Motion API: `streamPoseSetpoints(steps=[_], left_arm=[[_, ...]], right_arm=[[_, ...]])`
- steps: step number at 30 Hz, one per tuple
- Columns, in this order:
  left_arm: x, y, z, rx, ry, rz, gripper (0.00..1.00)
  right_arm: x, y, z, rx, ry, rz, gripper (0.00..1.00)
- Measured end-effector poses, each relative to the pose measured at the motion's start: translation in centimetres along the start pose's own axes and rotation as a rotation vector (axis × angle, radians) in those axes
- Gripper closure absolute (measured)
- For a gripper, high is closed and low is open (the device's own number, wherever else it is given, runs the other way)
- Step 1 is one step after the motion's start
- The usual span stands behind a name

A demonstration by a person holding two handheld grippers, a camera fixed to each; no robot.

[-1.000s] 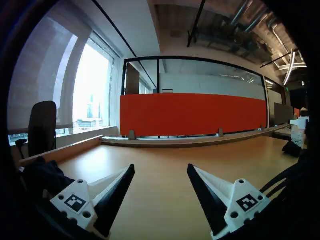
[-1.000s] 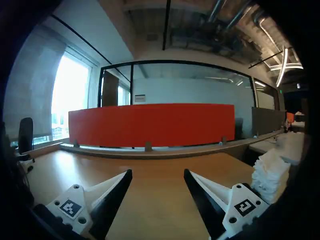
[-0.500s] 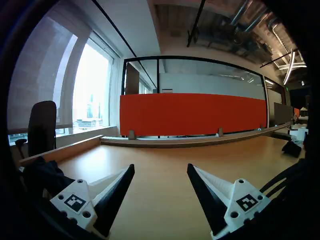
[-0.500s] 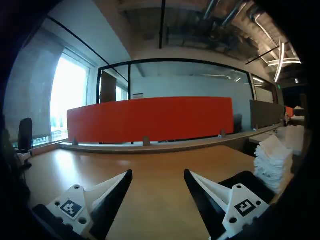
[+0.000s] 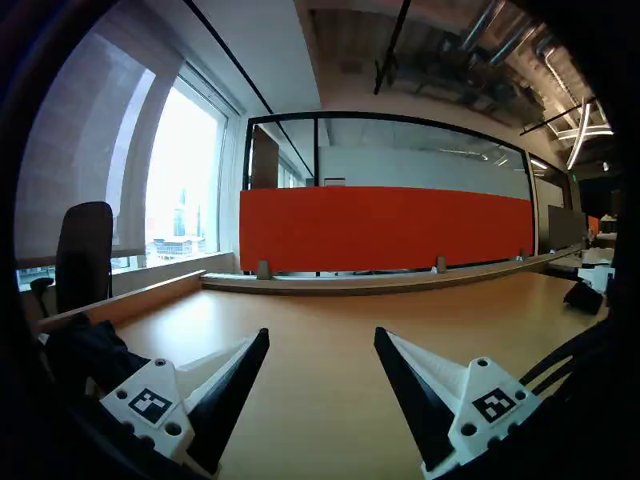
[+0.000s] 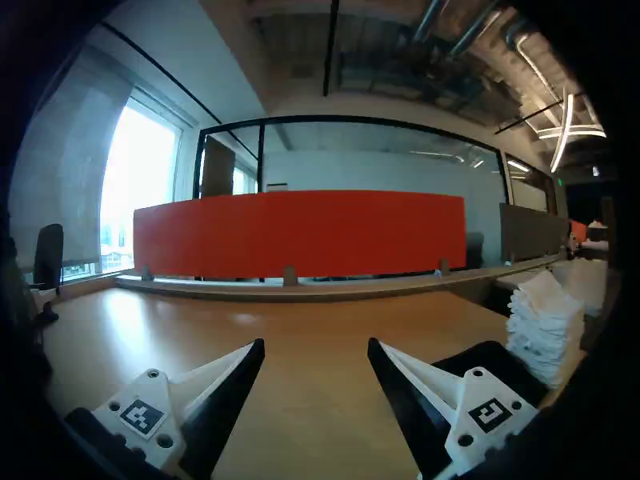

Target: Fold towel

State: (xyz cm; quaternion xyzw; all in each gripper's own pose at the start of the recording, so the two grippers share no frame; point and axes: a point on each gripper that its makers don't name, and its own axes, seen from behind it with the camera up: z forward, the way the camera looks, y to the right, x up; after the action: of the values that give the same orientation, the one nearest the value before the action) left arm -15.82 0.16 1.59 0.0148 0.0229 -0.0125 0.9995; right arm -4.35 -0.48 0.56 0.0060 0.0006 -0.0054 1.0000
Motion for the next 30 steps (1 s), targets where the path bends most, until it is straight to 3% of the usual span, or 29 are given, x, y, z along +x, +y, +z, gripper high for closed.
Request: streamPoseSetpoints(steps=[30], left_arm=[[0.07,0.01,0.04,0.0,0.0,0.0,0.02]], right_arm=[[0.26,-0.67,-0.57,0.013,0.027,-0.023,0.0]])
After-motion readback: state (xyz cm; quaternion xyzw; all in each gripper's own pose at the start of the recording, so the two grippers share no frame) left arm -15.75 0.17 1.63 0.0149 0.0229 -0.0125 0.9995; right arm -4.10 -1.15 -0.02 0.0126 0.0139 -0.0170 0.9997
